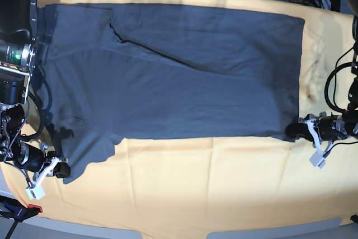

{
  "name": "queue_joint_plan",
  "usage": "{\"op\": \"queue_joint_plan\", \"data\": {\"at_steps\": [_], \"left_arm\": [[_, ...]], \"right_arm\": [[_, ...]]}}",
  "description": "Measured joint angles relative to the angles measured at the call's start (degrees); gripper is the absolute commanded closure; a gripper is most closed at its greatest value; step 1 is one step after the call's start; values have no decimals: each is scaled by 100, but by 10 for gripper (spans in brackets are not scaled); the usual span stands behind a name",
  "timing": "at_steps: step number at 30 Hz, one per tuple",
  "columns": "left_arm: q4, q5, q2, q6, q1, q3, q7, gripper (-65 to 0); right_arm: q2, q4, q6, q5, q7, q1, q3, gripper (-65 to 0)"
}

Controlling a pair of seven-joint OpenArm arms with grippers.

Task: Fold the T-shirt properly
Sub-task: 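Lift the grasped edge and fold it over toward the first edge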

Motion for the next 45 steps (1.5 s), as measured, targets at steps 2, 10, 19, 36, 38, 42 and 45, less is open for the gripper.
{"op": "queue_joint_plan", "data": {"at_steps": [2,10,19,36,38,42,45], "left_arm": [[0,234,4,0,0,0,-358,0],[0,1366,125,-4,-2,0,-1429,0],[-2,1021,262,-4,-597,7,-911,0],[284,-612,57,13,-354,4,726,0],[514,-997,42,15,-350,7,1145,0],[1161,-1683,-20,15,-352,7,2020,0],[1683,-1836,-201,-2,-352,7,2214,0]], "right_arm": [[-2,0,2,-234,170,15,0,0],[0,0,-2,-533,485,63,-269,0],[44,0,2,352,-199,463,-905,0],[1209,3084,-2,1528,-1029,-1327,-940,0],[1410,3471,7,1711,-1054,-1460,-938,0],[1764,3893,-2,2138,-1482,-1663,-940,0],[1991,3947,2,2520,-1591,-1687,-940,0]]}}
